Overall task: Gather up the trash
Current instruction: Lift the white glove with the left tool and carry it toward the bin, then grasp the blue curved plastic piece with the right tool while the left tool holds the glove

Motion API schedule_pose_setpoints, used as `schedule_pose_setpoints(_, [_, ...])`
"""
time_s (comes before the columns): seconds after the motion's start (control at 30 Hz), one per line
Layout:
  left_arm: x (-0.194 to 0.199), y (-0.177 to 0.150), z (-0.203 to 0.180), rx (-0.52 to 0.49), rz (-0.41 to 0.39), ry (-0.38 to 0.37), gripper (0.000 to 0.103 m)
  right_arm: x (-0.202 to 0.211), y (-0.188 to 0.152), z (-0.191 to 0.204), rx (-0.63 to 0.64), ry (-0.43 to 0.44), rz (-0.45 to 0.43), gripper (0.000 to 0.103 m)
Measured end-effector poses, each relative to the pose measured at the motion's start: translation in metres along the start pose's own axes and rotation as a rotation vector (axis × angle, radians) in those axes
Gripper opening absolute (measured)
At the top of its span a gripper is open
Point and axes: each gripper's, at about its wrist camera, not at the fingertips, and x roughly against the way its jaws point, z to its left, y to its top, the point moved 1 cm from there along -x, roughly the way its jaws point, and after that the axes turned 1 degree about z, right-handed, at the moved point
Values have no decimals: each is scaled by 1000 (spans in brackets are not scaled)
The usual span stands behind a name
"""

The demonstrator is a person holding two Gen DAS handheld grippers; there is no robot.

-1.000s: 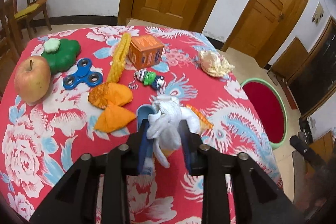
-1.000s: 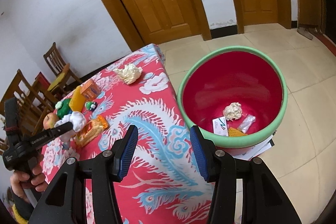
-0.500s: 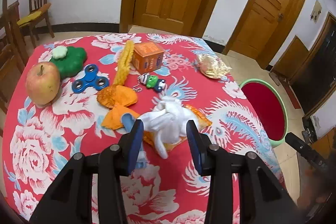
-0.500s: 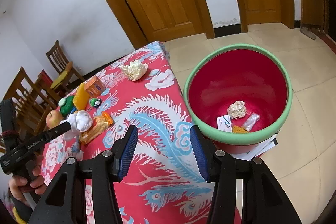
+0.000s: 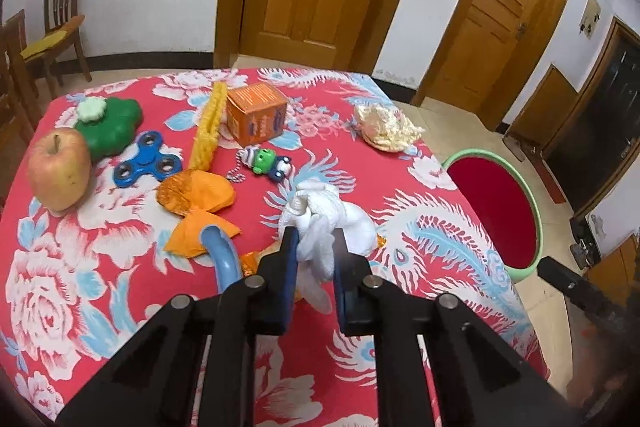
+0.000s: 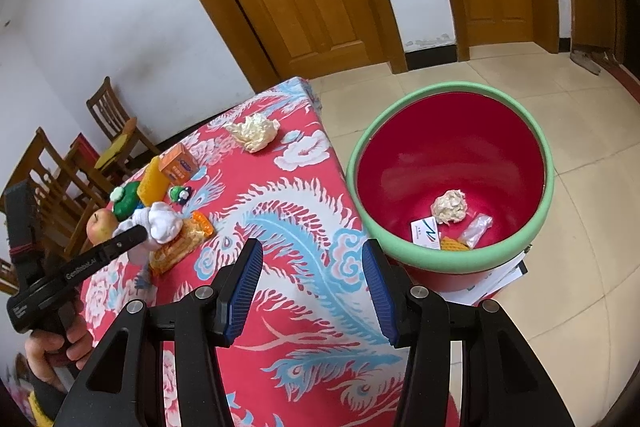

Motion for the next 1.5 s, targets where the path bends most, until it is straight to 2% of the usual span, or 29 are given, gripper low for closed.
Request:
schedule_pose_setpoints(0.13, [19, 3, 12, 40, -45, 14, 15, -3, 0, 17, 62, 12, 6, 53])
schedule_pose_setpoints(0.3, [44, 0, 34, 94, -83, 73, 15, -8, 0, 44, 121, 58, 24, 53])
schedule_pose_setpoints(0.53, [61, -14, 71, 172, -91, 147, 15, -22, -6, 85, 188, 164, 78, 53])
schedule_pose_setpoints(0.77, [73, -30, 104, 237, -113, 204, 15, -42, -19, 134, 253, 208, 136, 53])
schedule_pose_setpoints(0.97, [75, -43, 128, 291, -104, 209, 15, -70, -38, 171, 291, 262, 216, 53])
schedule_pose_setpoints(1.27, [72, -52, 151, 350, -98, 196, 15, -108, -52, 207, 376, 234, 265, 50])
schedule_pose_setpoints(1.5, [68, -53, 152, 353, -93, 176, 15, -126, -49, 211, 380, 178, 258, 47])
